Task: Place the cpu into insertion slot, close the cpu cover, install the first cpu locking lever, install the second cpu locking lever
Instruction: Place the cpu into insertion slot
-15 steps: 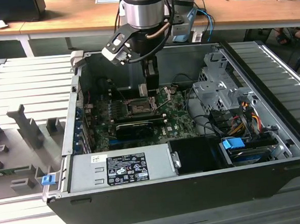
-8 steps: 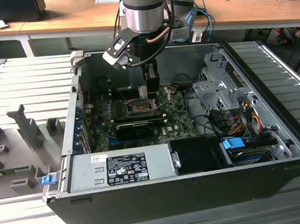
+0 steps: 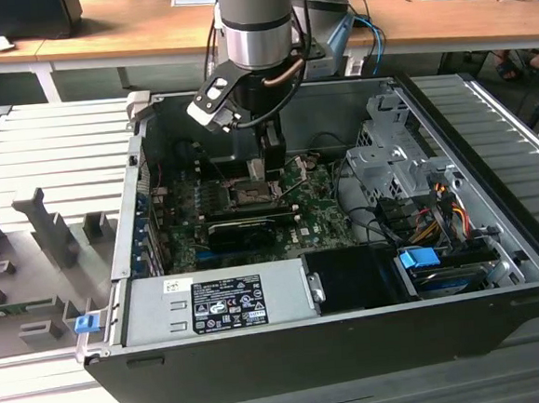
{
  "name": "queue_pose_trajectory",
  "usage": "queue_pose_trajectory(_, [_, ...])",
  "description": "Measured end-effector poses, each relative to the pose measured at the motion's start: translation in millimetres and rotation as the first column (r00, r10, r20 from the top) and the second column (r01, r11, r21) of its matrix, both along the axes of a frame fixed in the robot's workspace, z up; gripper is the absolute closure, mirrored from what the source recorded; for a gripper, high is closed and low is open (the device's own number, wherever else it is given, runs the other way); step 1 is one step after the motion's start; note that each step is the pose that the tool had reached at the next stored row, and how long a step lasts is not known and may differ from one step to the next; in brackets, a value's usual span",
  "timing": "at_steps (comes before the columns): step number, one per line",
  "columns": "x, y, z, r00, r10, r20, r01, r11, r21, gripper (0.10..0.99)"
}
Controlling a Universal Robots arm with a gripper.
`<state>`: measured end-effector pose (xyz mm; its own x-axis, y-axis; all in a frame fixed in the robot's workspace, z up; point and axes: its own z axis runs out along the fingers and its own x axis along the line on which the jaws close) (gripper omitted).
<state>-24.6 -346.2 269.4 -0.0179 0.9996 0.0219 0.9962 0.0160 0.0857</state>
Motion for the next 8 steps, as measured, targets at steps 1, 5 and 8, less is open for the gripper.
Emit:
queue_pose_trajectory(1, [-0.1, 0.2, -1.5, 0.9999, -0.015, 0.0000, 0.015, 0.9999, 0.000, 0.557])
queue_pose_trajectory(5, [-4.5, 0.3, -7.1, 0.9979, -0.065, 0.0000, 0.065, 0.9979, 0.000, 0.557])
queue_pose_trajectory(8, [-8.8, 0.7, -10.0, 0.9979, -0.065, 0.0000, 0.065, 0.9979, 0.000, 0.557])
